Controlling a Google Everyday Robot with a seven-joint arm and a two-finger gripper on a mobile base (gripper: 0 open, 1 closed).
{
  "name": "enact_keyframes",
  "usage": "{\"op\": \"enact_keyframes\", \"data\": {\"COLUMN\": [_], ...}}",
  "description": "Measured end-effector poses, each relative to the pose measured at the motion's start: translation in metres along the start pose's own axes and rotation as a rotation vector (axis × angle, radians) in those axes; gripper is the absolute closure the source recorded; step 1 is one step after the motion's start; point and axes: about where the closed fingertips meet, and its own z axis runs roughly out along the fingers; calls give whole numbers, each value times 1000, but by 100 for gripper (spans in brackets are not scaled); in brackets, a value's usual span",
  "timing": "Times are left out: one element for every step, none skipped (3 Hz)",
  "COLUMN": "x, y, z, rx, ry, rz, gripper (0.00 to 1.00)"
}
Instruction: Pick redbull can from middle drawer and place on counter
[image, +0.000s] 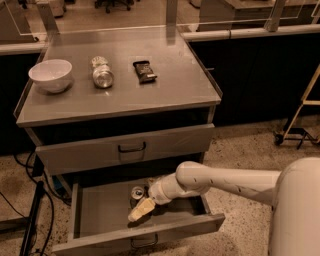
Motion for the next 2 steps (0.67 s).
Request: {"op": "enact_keyframes", "data": {"x": [-8, -8], "y": [-21, -21], "z": [12, 12], "rx": [8, 8], "ry": [-3, -3], "rz": [-13, -13], "gripper": [0, 0]}}
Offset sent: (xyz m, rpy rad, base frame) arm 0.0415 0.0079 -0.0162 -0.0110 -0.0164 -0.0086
